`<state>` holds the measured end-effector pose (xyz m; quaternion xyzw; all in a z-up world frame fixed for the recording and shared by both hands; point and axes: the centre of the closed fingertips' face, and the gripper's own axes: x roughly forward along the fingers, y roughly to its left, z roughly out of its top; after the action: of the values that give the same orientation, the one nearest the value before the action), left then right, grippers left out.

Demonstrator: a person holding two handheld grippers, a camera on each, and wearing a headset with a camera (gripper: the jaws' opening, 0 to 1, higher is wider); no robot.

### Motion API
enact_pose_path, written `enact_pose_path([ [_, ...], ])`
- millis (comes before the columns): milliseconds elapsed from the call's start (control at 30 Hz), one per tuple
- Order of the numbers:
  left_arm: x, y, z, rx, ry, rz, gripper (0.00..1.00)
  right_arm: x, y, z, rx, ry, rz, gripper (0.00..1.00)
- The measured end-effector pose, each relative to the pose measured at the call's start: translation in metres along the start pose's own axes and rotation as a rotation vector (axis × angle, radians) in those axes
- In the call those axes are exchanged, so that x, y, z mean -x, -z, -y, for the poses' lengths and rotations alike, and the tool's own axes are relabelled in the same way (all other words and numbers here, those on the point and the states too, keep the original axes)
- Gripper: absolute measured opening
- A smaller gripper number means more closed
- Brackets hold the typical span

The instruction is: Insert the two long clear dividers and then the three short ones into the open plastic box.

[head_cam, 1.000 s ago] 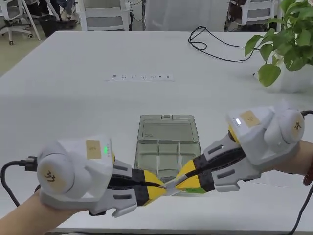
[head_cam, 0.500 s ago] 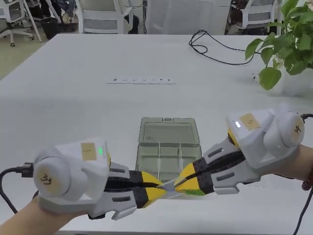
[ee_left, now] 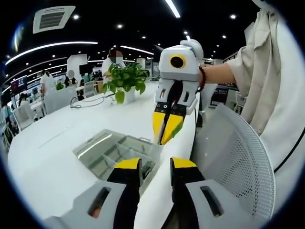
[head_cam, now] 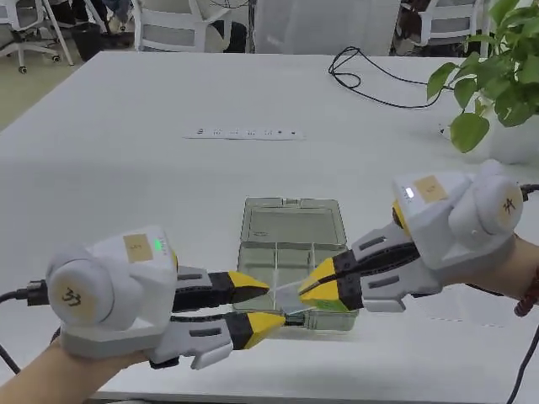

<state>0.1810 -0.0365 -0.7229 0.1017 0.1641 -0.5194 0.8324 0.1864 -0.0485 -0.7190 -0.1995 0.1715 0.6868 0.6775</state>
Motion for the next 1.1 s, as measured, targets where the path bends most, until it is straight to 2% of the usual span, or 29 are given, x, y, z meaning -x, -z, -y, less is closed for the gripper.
enact_pose_path([
  [100, 0.000, 0.003, -0.004, 0.003, -0.026, -0.004, 0.29, 0.000, 0.000, 0.005, -0.023, 0.014, 0.002, 0.02],
  [267, 0.003, 0.004, -0.014, 0.009, -0.084, 0.010, 0.34, -0.003, 0.002, 0.015, -0.025, 0.046, -0.010, 0.02],
  [533, 0.004, 0.008, -0.023, 0.046, -0.143, 0.024, 0.43, -0.009, 0.002, 0.037, -0.038, 0.126, -0.019, 0.02],
  [700, 0.004, 0.010, -0.027, 0.072, -0.167, 0.027, 0.48, -0.012, 0.003, 0.049, -0.041, 0.163, -0.030, 0.02],
  [1100, 0.007, 0.009, -0.038, 0.122, -0.215, 0.049, 0.57, -0.022, 0.012, 0.069, -0.050, 0.213, -0.066, 0.02],
])
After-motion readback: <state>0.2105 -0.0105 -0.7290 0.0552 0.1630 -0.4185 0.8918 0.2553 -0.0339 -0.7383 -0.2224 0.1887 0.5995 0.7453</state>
